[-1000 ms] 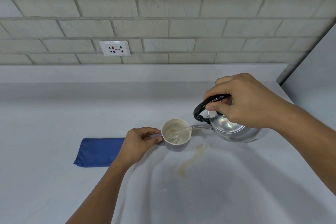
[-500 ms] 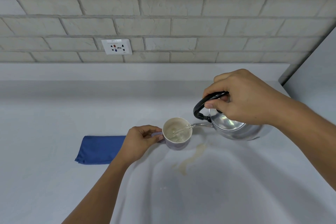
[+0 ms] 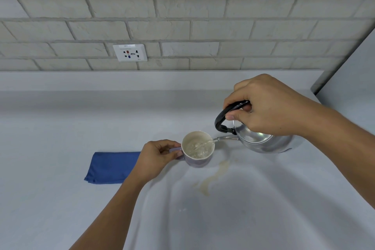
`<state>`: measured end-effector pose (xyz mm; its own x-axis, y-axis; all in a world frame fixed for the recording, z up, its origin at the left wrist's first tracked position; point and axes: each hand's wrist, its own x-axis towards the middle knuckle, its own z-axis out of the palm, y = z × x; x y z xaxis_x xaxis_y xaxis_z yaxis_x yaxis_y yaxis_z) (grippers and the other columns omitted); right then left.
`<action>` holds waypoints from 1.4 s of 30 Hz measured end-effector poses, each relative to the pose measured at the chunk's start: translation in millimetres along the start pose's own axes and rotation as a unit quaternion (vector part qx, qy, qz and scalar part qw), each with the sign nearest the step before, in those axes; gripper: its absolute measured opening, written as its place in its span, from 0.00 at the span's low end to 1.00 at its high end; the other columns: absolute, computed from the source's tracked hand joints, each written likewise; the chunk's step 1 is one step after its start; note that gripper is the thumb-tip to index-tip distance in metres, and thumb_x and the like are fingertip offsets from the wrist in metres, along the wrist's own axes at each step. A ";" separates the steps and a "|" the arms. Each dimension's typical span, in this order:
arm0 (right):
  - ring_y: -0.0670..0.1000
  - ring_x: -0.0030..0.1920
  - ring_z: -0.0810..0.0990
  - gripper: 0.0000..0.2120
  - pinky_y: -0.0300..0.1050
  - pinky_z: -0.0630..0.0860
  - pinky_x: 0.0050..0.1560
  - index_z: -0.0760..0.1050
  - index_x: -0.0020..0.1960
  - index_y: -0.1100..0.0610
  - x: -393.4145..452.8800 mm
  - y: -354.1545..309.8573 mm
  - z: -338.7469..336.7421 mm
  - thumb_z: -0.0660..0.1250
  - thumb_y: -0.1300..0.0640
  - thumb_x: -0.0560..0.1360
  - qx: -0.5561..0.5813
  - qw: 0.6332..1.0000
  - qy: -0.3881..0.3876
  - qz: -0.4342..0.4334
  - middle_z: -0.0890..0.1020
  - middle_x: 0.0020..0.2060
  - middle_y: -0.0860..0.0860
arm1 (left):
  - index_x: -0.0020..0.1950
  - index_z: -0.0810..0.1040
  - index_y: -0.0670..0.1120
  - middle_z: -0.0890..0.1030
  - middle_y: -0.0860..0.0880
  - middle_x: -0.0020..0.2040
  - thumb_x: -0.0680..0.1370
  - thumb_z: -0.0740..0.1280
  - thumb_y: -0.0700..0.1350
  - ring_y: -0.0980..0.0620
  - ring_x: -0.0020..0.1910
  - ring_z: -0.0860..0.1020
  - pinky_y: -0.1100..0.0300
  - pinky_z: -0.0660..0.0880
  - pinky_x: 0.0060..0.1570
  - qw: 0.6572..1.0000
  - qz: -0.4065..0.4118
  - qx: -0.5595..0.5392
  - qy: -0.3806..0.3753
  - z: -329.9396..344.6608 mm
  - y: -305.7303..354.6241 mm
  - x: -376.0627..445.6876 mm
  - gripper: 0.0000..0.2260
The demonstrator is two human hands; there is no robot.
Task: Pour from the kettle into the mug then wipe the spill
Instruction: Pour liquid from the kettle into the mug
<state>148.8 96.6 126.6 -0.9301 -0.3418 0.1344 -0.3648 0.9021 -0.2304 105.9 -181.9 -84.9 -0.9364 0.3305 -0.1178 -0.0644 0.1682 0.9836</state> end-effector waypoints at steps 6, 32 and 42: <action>0.41 0.37 0.73 0.05 0.44 0.70 0.37 0.83 0.45 0.43 1.8 -3.0 -1.1 0.70 0.45 0.73 -0.009 1.000 -0.007 -0.007 0.75 0.32 0.41 | 0.51 0.89 0.45 0.90 0.48 0.46 0.74 0.78 0.38 0.49 0.45 0.89 0.67 0.81 0.47 1.000 -0.002 0.008 0.002 0.1 -1.0 0.2 0.07; 0.46 0.38 0.83 0.06 0.30 0.73 0.42 0.86 0.46 0.49 -38.7 47.0 21.9 0.77 0.59 0.72 0.255 0.952 0.129 0.113 0.85 0.39 0.43 | 0.48 0.89 0.52 0.90 0.50 0.48 0.74 0.78 0.40 0.48 0.48 0.88 0.58 0.83 0.53 0.999 -0.003 0.037 0.007 1.1 3.1 -1.1 0.07; 0.41 0.39 0.83 0.07 0.26 0.72 0.41 0.85 0.45 0.47 -49.9 66.9 27.2 0.77 0.59 0.72 0.314 0.926 0.172 0.120 0.85 0.38 0.40 | 0.55 0.85 0.55 0.86 0.54 0.57 0.77 0.74 0.35 0.53 0.61 0.82 0.55 0.76 0.66 0.987 0.130 0.074 0.051 6.4 49.8 10.9 0.15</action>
<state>169.6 166.8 78.2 -0.9582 0.0497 0.2816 -0.2036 0.5731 -0.7938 94.7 -164.1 -38.1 -0.9448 0.2871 0.1578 0.2270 0.2264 0.9472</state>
